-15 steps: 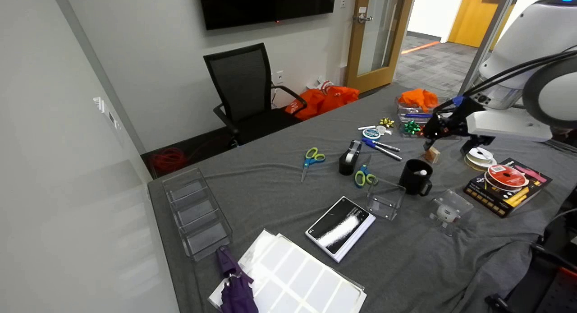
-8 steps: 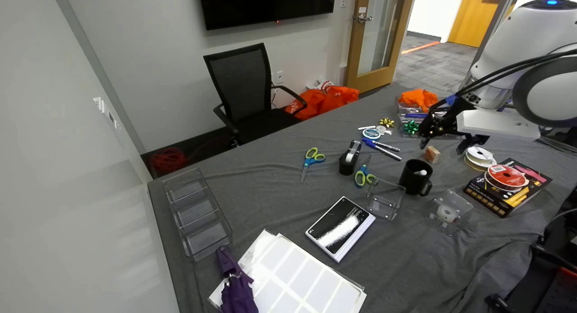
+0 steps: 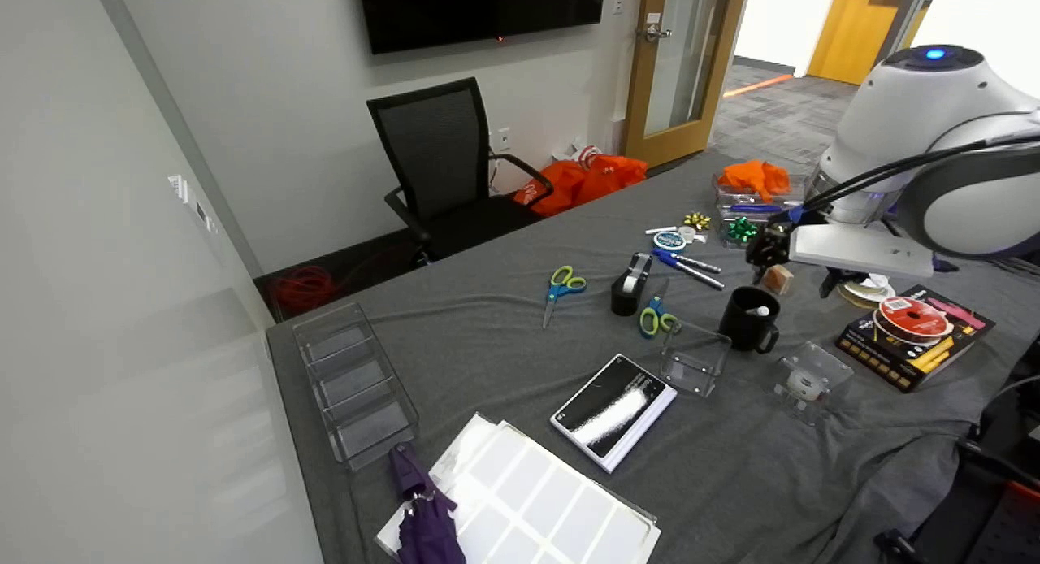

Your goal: Remove the marker from the black cup

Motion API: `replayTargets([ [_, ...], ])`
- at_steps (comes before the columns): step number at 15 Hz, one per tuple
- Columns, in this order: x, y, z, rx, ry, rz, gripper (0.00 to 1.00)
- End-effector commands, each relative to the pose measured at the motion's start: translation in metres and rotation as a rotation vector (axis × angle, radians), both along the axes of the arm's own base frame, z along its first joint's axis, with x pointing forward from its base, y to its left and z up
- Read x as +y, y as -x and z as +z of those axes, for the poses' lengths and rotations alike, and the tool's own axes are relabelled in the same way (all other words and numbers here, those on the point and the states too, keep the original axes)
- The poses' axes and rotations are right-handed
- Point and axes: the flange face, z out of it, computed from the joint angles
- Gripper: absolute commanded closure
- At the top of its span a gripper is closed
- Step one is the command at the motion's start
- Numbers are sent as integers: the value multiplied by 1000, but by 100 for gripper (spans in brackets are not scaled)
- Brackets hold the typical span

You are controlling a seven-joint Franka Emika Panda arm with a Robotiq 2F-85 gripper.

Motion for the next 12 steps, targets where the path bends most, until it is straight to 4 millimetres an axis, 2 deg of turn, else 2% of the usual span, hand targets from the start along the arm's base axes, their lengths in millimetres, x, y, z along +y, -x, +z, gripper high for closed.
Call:
replayTargets([
  [1, -5, -22, -29, 20, 10, -99, 0],
  [6, -11, -39, -62, 53, 32, -198, 0],
  [12, -18, -52, -80, 61, 15, -230, 0],
])
